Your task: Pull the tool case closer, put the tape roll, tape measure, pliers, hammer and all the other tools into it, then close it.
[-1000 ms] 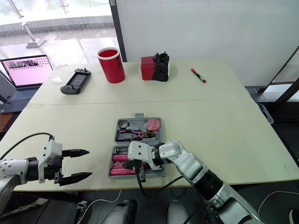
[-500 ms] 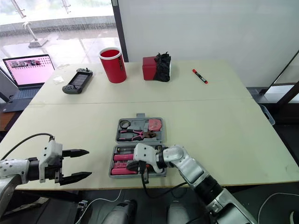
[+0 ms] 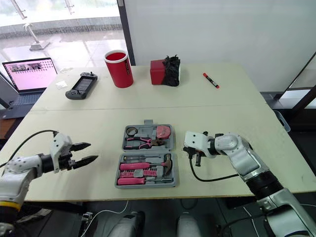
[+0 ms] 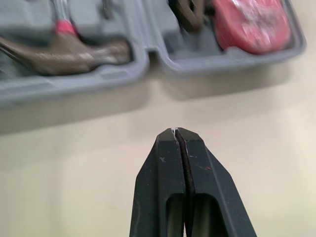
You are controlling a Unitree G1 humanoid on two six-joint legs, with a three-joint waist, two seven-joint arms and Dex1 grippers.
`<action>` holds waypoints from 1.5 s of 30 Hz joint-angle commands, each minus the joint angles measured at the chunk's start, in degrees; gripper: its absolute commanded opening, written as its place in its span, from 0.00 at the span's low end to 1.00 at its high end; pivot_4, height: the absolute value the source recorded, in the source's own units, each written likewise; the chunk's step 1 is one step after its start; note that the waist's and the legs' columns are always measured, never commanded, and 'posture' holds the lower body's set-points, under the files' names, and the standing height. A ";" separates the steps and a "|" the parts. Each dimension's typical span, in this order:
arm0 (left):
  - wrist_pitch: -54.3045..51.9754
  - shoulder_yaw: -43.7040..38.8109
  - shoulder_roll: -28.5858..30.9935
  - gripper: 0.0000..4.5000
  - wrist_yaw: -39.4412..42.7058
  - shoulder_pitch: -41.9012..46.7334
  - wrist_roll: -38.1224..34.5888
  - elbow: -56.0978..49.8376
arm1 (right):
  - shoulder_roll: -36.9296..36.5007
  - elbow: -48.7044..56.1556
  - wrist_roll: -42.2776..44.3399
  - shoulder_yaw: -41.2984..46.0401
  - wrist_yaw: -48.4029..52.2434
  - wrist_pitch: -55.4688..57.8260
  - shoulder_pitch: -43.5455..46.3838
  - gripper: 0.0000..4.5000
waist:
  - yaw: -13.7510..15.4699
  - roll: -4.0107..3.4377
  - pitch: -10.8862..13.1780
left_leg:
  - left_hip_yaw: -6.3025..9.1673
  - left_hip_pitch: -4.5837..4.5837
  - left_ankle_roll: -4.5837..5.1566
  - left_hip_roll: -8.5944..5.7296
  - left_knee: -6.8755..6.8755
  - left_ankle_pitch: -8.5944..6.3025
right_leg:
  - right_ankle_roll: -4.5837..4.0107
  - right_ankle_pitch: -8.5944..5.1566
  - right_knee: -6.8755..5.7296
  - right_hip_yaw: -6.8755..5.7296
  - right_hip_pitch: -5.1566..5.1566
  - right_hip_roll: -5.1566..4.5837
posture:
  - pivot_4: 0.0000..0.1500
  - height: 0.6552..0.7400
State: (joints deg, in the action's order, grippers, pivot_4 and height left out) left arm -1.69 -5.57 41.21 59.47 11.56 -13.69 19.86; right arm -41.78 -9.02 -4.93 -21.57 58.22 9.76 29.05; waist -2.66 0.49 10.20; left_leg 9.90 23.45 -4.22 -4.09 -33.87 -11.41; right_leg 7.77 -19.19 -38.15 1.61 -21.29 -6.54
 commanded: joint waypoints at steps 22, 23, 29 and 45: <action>4.07 9.18 -11.53 0.01 3.00 11.20 4.46 10.53 | 11.03 -10.09 -3.08 -0.87 1.29 -8.75 5.86 0.00 | -0.03 0.01 -0.01 | 0.04 0.01 -0.04 -0.03 -0.15 0.04 | 0.04 0.02 -0.08 -0.02 0.07 0.03 | 1.00 1.00; 4.12 9.09 -11.73 0.01 3.26 11.24 4.24 10.40 | 11.14 -9.95 -3.11 -0.86 1.36 -8.63 5.87 0.00 | -0.04 0.01 -0.01 | 0.04 0.01 -0.04 -0.03 -0.16 0.04 | 0.04 0.02 -0.08 -0.02 0.07 0.03 | 1.00 1.00; -0.73 10.85 -12.97 0.01 6.77 11.64 3.57 7.55 | 12.56 -8.55 -2.92 -1.01 2.43 -6.76 6.47 0.00 | 0.04 0.01 -0.01 | 0.05 0.01 -0.03 -0.04 -0.17 0.04 | 0.04 0.02 -0.09 -0.02 0.09 0.03 | 1.00 1.00; -4.68 10.56 -12.17 0.01 7.94 7.88 4.09 3.01 | 10.35 0.57 -1.10 -0.21 7.68 1.21 -0.08 0.00 | 0.04 0.01 -0.01 | 0.05 0.01 -0.03 -0.03 -0.18 0.04 | 0.04 0.02 -0.08 -0.02 0.08 0.03 | 1.00 1.00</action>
State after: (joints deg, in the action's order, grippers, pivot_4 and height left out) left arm -6.45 3.77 29.73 66.01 19.71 -8.17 25.91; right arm -32.67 -12.37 -8.63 -21.36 64.47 11.37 28.92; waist -2.63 0.50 10.18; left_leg 9.94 23.46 -4.25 -4.12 -34.04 -11.37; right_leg 7.81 -19.17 -38.23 1.60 -21.21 -6.51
